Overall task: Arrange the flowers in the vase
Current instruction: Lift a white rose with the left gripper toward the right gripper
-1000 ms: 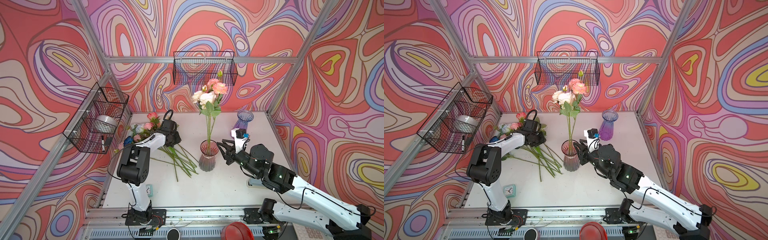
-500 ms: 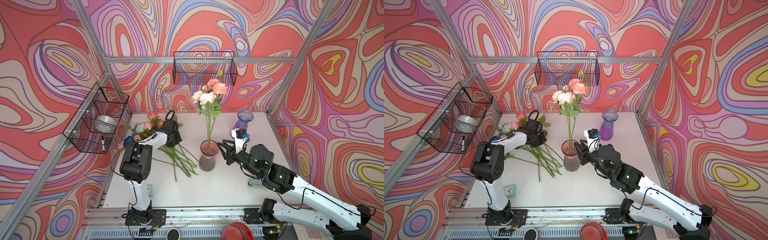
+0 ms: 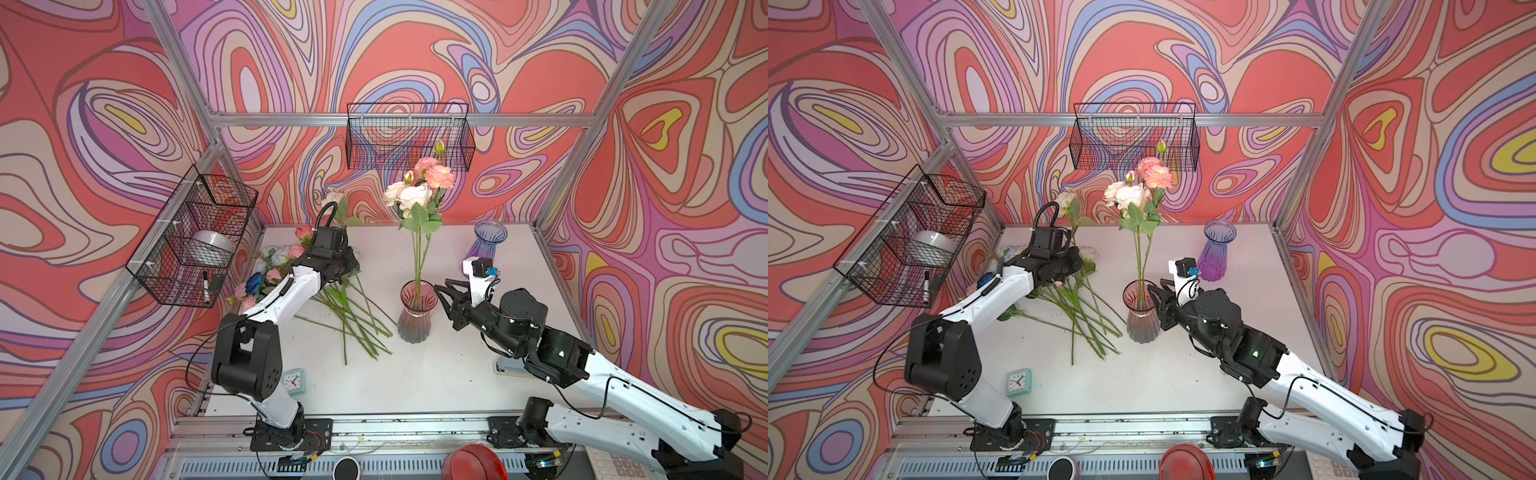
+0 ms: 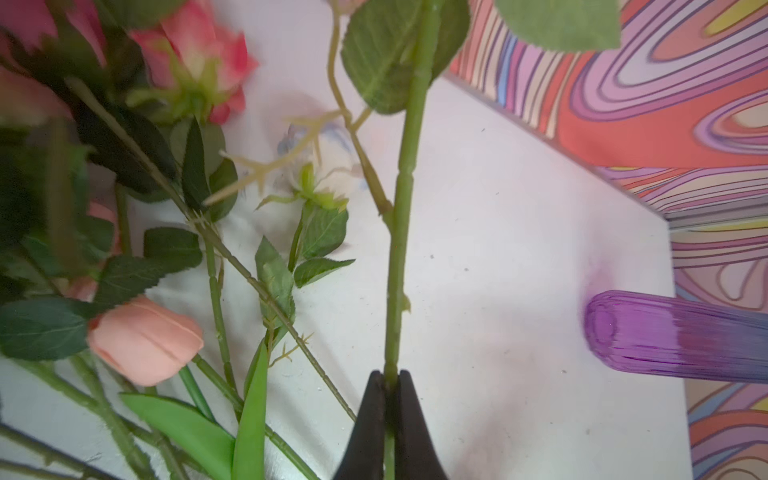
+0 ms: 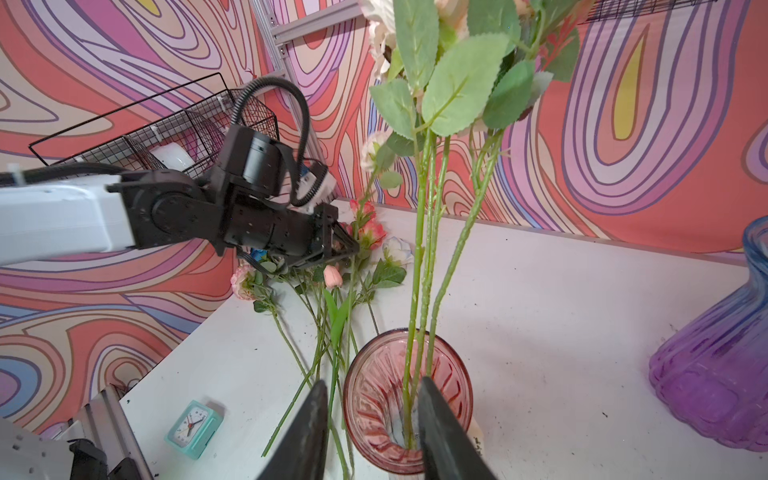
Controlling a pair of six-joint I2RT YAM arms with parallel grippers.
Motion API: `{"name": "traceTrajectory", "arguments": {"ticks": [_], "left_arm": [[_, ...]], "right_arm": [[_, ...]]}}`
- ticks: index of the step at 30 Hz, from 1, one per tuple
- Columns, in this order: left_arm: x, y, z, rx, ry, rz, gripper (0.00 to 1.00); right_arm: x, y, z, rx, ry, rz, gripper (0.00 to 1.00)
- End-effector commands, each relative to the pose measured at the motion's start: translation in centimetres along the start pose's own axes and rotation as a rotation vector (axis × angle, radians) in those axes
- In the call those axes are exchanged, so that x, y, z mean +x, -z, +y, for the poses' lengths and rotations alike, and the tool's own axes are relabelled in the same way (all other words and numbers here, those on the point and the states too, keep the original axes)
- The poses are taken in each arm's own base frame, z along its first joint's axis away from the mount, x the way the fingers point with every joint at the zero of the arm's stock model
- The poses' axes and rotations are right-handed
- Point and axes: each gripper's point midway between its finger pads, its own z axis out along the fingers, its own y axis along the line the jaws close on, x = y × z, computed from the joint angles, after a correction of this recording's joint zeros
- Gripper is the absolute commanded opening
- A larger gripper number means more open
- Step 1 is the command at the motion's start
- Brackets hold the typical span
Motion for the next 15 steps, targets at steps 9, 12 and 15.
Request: {"name": "traceTrajectory", "arguments": {"ticks": [9,12,15], "left_arm": [[-4.5,16.0,-5.7,0.282,-0.082,-0.277,0.00],[-3.5,19.8,-7.3,0.406,-0.119,-0.275,0.00],[-2.1,23.3,-8.9,0.543,-0.158,-0.267,0.00]], "right_arm": [[-1.2,0.5,4.6,-0.228,0.001,0.059,0.58],[-1.1,0.0,7.5,-0.361,0.001,0.136,0.60],[-1.1,-0.8,10.3,-0.491,-0.025,0.189,0.61]]}}
